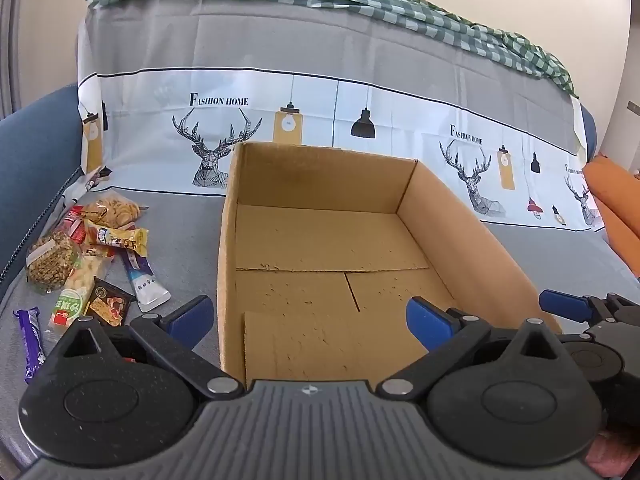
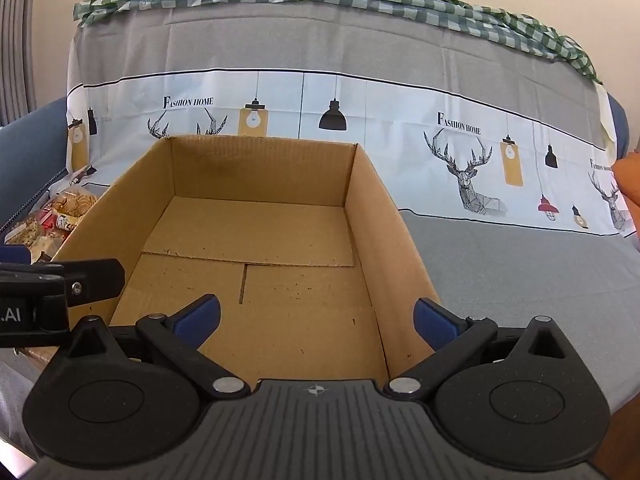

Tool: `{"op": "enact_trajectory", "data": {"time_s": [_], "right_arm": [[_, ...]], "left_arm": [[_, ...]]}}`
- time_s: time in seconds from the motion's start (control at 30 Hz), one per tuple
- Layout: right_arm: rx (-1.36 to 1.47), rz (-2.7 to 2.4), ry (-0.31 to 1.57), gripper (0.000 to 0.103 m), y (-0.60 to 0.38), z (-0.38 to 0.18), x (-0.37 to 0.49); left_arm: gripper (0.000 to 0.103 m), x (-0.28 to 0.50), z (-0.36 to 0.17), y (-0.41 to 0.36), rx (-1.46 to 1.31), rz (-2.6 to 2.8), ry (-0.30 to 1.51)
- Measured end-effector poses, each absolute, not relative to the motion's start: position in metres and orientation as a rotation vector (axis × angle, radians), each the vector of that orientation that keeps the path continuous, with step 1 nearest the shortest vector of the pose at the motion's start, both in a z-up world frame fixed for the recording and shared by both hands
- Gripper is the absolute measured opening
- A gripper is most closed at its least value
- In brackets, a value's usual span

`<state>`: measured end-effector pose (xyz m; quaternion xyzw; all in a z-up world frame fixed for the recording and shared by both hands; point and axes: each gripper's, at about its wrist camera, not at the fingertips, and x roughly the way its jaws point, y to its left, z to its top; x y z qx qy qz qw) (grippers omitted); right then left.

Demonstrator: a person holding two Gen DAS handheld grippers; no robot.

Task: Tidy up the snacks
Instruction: 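Move both tools from the cardboard box toward the snack pile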

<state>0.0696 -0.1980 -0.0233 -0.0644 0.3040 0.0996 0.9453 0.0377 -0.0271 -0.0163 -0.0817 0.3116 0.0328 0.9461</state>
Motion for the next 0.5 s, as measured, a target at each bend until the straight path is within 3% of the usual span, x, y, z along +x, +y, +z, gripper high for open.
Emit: {"op": "enact_trajectory", "data": {"time_s": [0.5], "right_arm": [[-0.133,0.205,0.620,0.094,-0.1949,-0.0239,0.0722]], "left_arm": [[0.102,0.0381,-0.0167,-0.0281,-0.171,0.054,0.637]]}}
